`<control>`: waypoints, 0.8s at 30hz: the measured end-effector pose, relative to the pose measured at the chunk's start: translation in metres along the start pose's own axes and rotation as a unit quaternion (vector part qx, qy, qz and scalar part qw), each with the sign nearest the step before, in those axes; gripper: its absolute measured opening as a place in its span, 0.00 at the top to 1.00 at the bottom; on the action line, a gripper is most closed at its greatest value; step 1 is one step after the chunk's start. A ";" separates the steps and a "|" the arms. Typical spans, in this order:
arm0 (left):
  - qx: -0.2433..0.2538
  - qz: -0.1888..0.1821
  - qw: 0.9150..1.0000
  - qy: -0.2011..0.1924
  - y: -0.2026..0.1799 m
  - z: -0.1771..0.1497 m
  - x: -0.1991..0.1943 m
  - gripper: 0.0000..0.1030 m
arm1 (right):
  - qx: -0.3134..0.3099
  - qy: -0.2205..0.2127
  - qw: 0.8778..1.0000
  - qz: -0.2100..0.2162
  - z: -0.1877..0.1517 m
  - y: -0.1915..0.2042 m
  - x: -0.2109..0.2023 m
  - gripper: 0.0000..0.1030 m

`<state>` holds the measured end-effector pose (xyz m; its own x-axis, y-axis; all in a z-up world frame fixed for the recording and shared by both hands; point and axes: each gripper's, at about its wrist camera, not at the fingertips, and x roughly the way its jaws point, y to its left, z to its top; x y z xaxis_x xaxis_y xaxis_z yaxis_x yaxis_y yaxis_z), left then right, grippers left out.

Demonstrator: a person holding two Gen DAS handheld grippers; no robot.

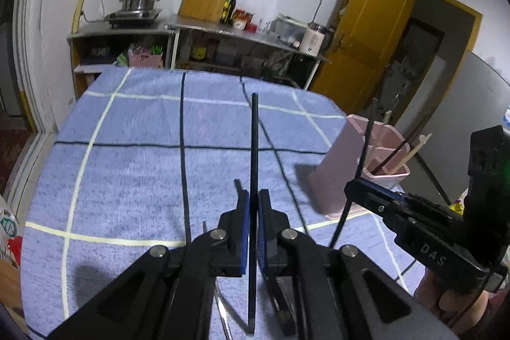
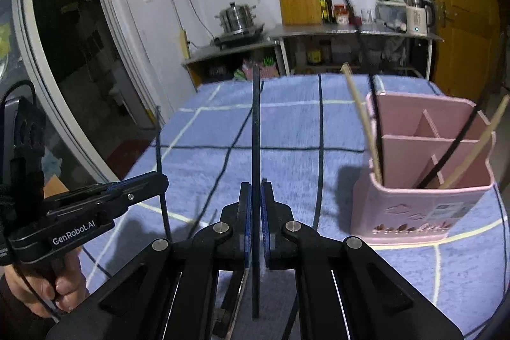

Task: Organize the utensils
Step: 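Lift both chopsticks upright and carry them over the pink holder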

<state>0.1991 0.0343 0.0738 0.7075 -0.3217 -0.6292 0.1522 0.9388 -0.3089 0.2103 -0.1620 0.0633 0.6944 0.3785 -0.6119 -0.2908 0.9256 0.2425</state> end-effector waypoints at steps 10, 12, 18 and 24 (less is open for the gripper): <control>0.020 -0.011 1.000 -0.020 -0.014 0.009 -0.027 0.95 | 0.002 -0.027 1.000 -0.003 0.004 -0.002 -0.031 0.95; 0.022 -0.012 0.999 -0.020 -0.016 0.010 -0.030 0.95 | 0.002 -0.029 1.000 -0.004 0.004 -0.003 -0.033 0.95; 0.031 -0.018 0.999 -0.022 -0.025 0.014 -0.036 0.95 | 0.004 -0.037 0.999 -0.010 0.003 -0.003 -0.046 0.95; 0.041 -0.039 0.998 -0.020 -0.043 0.019 -0.037 0.95 | 0.013 -0.050 0.998 -0.021 0.003 -0.015 -0.067 0.95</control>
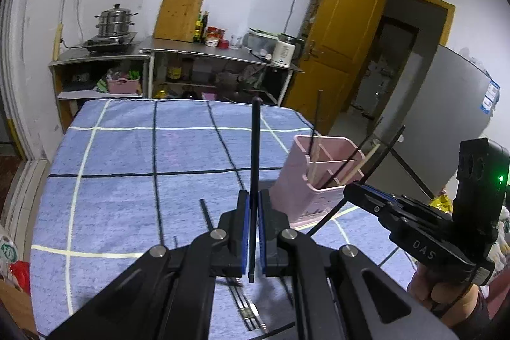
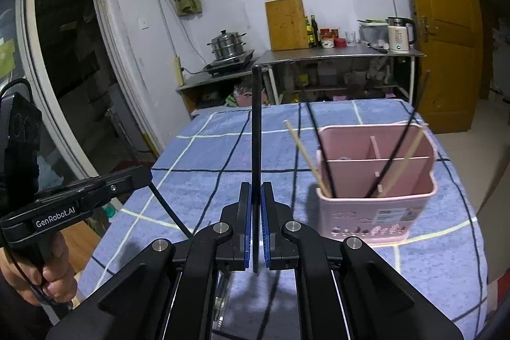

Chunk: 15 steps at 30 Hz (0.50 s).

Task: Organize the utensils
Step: 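Lift both chopsticks upright and carry them over the pink holder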

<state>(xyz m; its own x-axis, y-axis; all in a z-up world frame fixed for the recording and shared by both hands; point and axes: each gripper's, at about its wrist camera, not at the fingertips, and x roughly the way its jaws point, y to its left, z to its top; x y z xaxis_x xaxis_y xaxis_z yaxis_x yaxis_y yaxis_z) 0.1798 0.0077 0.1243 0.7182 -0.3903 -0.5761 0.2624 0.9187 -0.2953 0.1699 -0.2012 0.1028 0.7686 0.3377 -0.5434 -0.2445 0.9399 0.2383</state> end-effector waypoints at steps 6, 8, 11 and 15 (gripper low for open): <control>0.011 -0.028 0.999 0.013 -0.024 -0.001 0.018 0.95 | 0.014 -0.001 1.000 -0.023 -0.004 -0.020 -0.013 0.95; 0.012 -0.037 0.999 0.020 -0.033 -0.002 0.025 0.95 | 0.021 -0.001 0.999 -0.029 -0.006 -0.027 -0.017 0.95; 0.018 -0.048 0.998 0.022 -0.046 0.003 0.032 0.95 | 0.024 -0.005 0.999 -0.038 -0.004 -0.036 -0.023 0.95; 0.027 -0.060 0.998 0.016 -0.061 0.018 0.034 0.95 | 0.029 -0.019 0.998 -0.047 0.007 -0.048 -0.034 0.95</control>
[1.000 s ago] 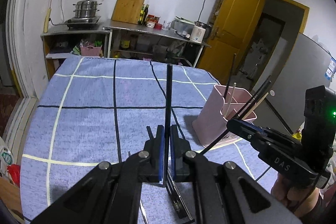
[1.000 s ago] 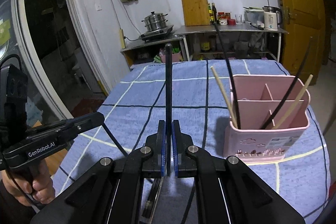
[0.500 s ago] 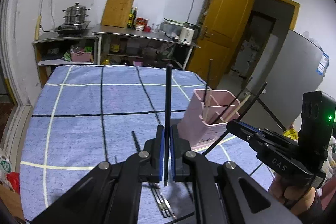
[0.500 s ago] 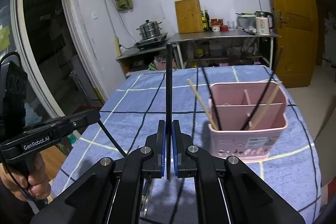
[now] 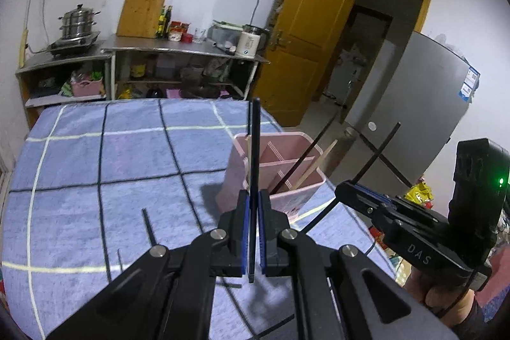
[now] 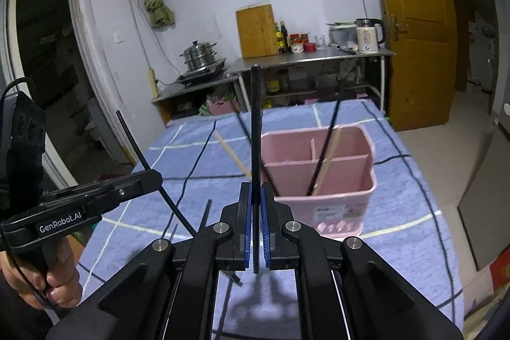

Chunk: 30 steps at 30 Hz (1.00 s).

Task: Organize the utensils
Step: 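Lift both chopsticks upright and carry them over the pink holder, then lower both chopsticks into the holder and open both tools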

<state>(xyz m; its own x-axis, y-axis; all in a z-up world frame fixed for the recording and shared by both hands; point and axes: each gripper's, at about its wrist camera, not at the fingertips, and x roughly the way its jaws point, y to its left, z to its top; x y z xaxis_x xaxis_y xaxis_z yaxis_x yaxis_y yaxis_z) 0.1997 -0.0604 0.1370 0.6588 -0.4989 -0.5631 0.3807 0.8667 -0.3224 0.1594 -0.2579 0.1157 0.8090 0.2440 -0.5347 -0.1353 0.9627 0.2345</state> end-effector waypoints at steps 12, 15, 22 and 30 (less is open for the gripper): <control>0.023 -0.020 0.998 -0.052 -0.029 0.069 -0.006 0.95 | 0.012 -0.067 0.998 -0.015 0.052 -0.025 -0.029 0.95; 0.032 -0.014 0.998 -0.059 -0.033 0.083 -0.002 0.95 | 0.015 -0.080 0.997 -0.017 0.064 -0.030 -0.030 0.95; 0.040 -0.005 0.997 -0.064 -0.034 0.093 0.019 0.95 | 0.018 -0.085 0.996 -0.023 0.071 -0.039 -0.013 0.95; 0.037 -0.002 0.999 -0.040 -0.025 0.076 0.051 0.95 | 0.004 -0.062 0.998 -0.033 0.056 -0.036 0.017 0.95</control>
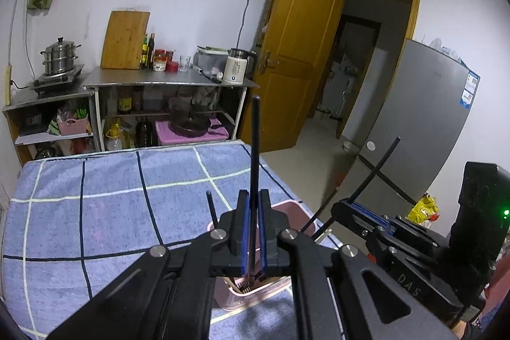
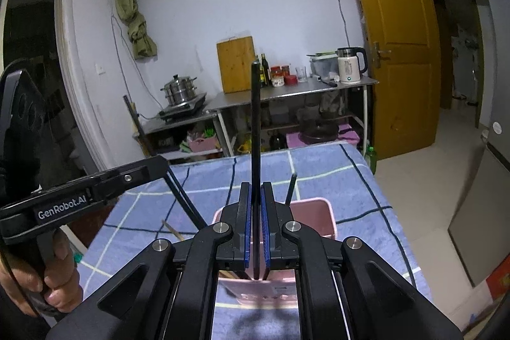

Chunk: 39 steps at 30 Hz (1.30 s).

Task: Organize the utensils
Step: 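Lower both chopsticks into the holder and open both tools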

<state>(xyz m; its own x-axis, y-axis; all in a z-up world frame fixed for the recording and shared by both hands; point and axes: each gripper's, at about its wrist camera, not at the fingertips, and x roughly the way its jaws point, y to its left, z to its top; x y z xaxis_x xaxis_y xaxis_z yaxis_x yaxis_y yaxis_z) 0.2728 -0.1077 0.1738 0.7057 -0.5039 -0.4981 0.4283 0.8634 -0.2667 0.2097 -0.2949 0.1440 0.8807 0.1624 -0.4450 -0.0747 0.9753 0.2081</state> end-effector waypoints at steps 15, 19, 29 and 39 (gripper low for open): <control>-0.004 0.004 0.999 0.046 0.010 -0.028 0.033 0.95 | -0.017 0.055 0.998 -0.011 -0.032 -0.004 0.041 0.95; -0.006 0.006 0.998 0.055 0.012 -0.033 0.036 0.95 | -0.014 0.069 0.997 -0.011 -0.038 -0.006 0.047 0.94; 0.001 0.005 0.999 0.033 0.010 -0.027 0.017 0.94 | -0.010 0.052 0.998 -0.017 -0.032 -0.008 0.032 0.90; -0.004 0.006 1.000 0.001 0.014 -0.030 -0.024 0.81 | -0.010 0.022 1.000 -0.015 -0.025 0.002 -0.005 0.82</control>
<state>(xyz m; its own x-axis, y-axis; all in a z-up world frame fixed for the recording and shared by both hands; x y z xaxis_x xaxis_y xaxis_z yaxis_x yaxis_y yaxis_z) 0.2444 -0.0829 0.1570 0.7089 -0.4939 -0.5036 0.4151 0.8693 -0.2683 0.1931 -0.2897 0.1250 0.8609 0.1397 -0.4893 -0.0584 0.9823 0.1777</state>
